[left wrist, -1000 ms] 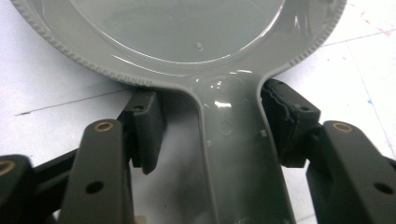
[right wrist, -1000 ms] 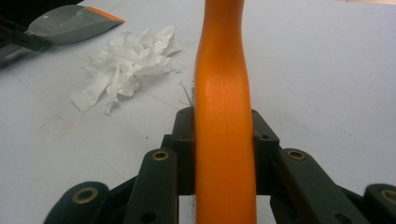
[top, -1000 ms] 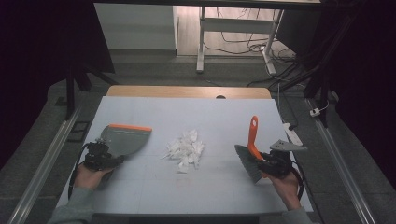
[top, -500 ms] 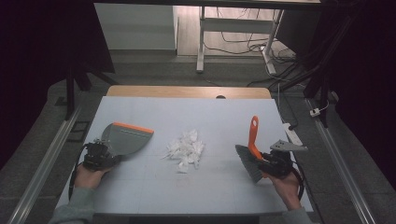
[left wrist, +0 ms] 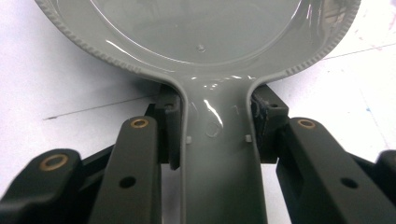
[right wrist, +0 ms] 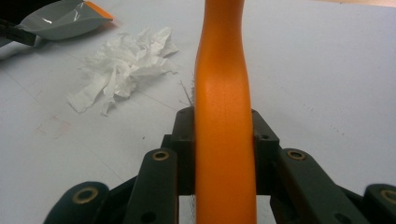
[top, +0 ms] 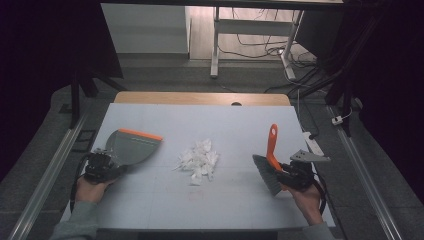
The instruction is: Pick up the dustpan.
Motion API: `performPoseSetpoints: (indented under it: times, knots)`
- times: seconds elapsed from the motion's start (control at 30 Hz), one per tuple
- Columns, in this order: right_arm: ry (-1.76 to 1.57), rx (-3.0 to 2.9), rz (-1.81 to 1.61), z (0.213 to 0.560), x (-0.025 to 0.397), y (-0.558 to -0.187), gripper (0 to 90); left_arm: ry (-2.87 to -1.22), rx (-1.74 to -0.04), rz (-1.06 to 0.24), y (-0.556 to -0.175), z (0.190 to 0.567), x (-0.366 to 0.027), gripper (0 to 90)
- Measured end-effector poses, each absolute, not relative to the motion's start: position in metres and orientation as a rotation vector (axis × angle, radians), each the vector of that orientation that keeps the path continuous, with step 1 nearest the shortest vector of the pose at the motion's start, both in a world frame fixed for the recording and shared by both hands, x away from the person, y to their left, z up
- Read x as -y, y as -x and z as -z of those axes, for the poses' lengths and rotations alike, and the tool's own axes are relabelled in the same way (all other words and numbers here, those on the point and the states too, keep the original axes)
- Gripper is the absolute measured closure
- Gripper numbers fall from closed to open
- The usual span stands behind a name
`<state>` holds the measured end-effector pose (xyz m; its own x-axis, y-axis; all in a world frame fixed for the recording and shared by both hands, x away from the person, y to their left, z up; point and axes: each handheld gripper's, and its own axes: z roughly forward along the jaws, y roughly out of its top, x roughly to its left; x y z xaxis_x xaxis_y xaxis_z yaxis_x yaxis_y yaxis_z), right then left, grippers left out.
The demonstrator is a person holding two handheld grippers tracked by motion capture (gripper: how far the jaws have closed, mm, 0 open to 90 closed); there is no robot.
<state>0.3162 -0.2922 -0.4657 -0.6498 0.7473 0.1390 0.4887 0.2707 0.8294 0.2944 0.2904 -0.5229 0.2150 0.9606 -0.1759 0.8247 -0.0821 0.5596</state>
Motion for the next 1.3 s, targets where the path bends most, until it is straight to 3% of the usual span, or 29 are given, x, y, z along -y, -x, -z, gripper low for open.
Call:
performPoseSetpoints:
  times: [1.3]
  knots:
    - [-1.127, -2.243, -1.34, 0.463, 0.294, -0.315, 70.0, -1.956, -1.397, -0.306, -0.264, 0.488, -0.313, 62.2]
